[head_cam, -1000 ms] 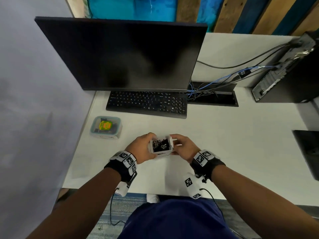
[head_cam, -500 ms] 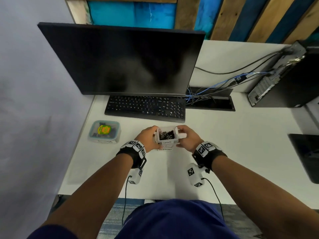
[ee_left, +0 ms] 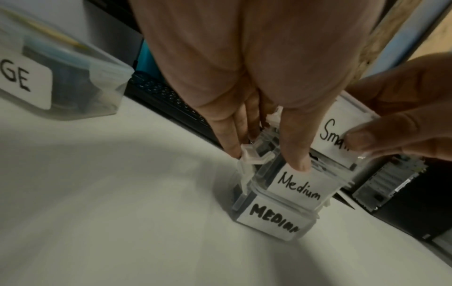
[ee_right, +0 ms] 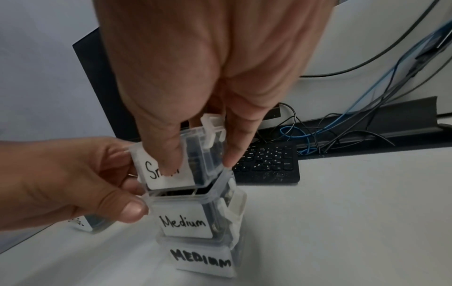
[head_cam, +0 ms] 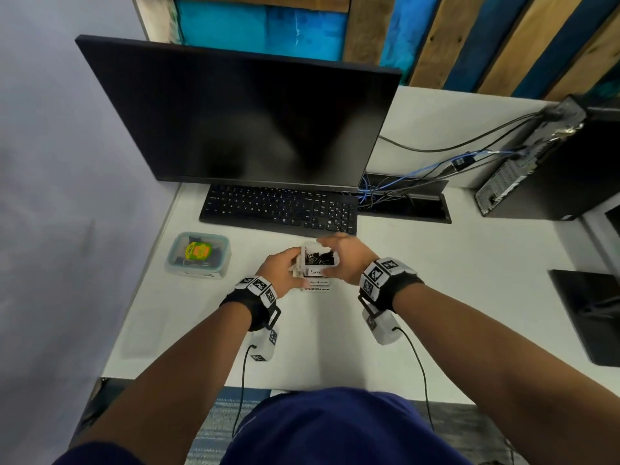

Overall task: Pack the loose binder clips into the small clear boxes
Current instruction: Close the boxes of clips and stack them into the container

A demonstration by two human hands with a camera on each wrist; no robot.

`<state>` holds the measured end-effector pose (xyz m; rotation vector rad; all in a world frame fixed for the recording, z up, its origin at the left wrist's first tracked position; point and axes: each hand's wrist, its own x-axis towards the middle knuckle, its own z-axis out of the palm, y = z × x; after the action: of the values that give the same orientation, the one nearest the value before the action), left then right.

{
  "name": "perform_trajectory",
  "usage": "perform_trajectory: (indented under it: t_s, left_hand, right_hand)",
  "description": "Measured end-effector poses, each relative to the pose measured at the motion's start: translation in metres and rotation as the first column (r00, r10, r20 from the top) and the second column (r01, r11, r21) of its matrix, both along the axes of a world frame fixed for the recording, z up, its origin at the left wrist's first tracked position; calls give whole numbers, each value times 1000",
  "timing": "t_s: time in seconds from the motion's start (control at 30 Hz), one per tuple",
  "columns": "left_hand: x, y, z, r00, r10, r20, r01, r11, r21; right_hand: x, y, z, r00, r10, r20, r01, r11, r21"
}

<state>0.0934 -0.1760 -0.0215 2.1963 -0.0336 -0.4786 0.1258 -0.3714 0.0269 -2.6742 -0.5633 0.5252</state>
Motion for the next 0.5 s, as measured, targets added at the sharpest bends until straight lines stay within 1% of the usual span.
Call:
perform_trajectory:
  t_s: [0.17,0.27,0.4,0.5]
  left_hand:
    - [3,7,0,997,74,-18,-74,997,-13]
    - [5,11,1,993,113,14,-114,993,13]
    - [5,12,4,992,120,43,-121,992,40]
    - [3,11,4,993,113,30,-113,993,13]
  right_hand:
    - [1,2,1,1000,-8,-30,7,1000,-24]
    - [2,5,1,999,-4,-46,1,999,-50]
    - [7,8,4,998,17,-57,-23,994,-106]
    - [12,11,5,997,26,-74,-36,990,-135]
